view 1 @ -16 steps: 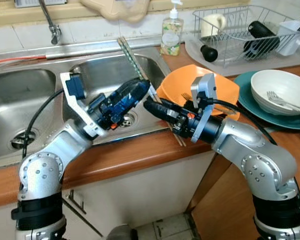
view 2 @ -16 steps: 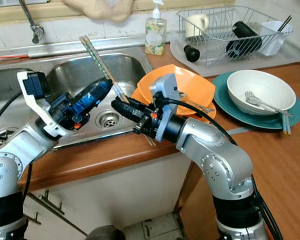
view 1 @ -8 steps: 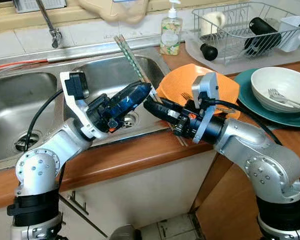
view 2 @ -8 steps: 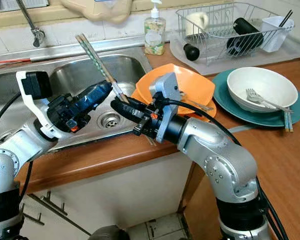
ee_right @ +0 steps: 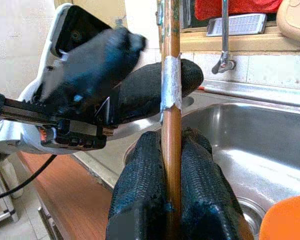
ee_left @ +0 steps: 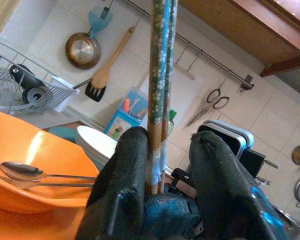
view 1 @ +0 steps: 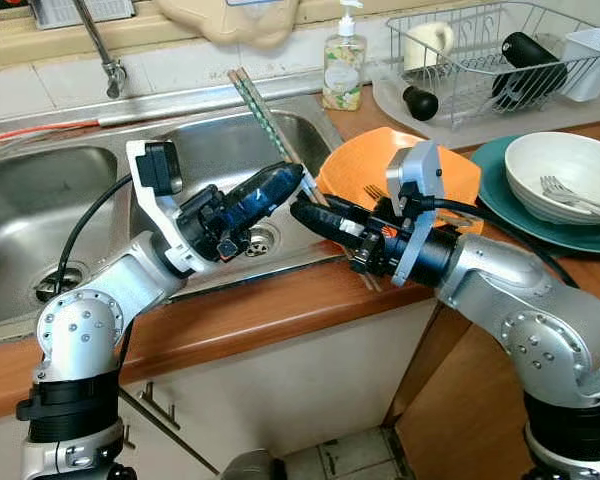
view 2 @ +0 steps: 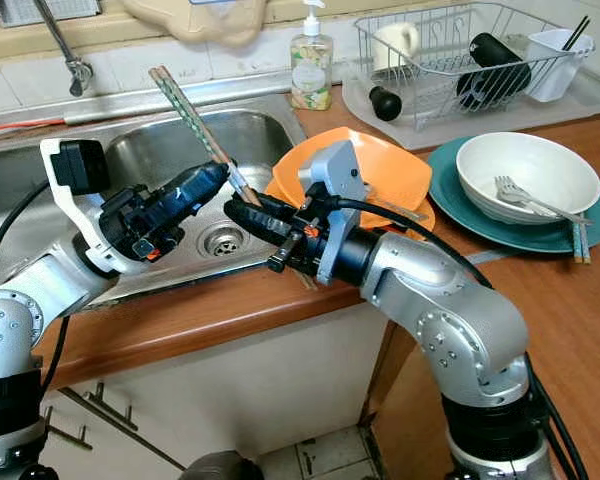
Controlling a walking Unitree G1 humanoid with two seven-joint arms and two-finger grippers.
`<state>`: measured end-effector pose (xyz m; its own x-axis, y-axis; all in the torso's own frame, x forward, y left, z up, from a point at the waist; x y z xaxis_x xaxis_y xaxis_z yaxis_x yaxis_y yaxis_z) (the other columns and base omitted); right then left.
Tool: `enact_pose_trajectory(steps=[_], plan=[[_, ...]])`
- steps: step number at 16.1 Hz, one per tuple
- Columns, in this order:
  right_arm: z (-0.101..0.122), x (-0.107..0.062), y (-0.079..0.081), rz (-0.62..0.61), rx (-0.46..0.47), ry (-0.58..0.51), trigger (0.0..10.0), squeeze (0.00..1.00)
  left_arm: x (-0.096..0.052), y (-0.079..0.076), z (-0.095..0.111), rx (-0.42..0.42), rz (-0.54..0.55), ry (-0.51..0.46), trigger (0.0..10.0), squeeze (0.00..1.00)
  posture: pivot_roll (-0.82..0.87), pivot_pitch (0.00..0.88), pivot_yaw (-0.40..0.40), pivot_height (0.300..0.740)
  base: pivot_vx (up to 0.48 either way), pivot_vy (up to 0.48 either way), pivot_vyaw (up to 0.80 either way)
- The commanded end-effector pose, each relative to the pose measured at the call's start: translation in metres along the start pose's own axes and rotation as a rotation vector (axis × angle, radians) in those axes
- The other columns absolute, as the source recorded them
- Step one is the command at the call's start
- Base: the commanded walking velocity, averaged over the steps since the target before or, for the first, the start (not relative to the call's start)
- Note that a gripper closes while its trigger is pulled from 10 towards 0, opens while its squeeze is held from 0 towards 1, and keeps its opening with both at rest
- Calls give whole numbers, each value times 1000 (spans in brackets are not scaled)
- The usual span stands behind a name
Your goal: Kitchen organization
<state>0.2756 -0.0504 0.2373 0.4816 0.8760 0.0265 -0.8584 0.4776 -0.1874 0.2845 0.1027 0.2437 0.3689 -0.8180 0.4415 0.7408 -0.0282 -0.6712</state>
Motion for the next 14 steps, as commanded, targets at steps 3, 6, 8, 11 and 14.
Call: enact_pose_trajectory(steps=[3,6,8,11,14], plan=[[-2,8,0,28,-12,31,0,0,2,-15,-2,70,-28,24,0,0,20,0,64,716,0,0,0],[1,17,3,67,-12,8,0,0,-7,-20,4,136,33,-17,0,0,59,0,28,716,0,0,0],[3,25,5,88,-5,-16,0,0,-10,-24,9,188,74,-30,0,0,59,0,28,716,0,0,0],[3,30,8,110,-8,-26,824,0,-9,-25,14,226,108,-41,0,0,85,0,2,716,0,0,0],[3,31,9,104,-17,-23,8745,0,-8,-23,14,226,129,-46,0,0,77,0,9,716,0,0,0]])
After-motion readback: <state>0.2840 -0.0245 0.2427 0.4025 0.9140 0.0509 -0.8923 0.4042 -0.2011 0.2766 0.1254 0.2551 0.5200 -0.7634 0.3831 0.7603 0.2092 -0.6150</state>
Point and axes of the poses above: a point about 5 cm out from each wrist's last joint towards the gripper, its own x axis pointing out of the wrist towards the gripper, its own z axis along the axis of the wrist's last joint, y = z × x, the point moved 4 cm from there along x, pointing out of the wrist towards the gripper, and after that the axes turned 15 degrees about -x, right-handed, at the moved point
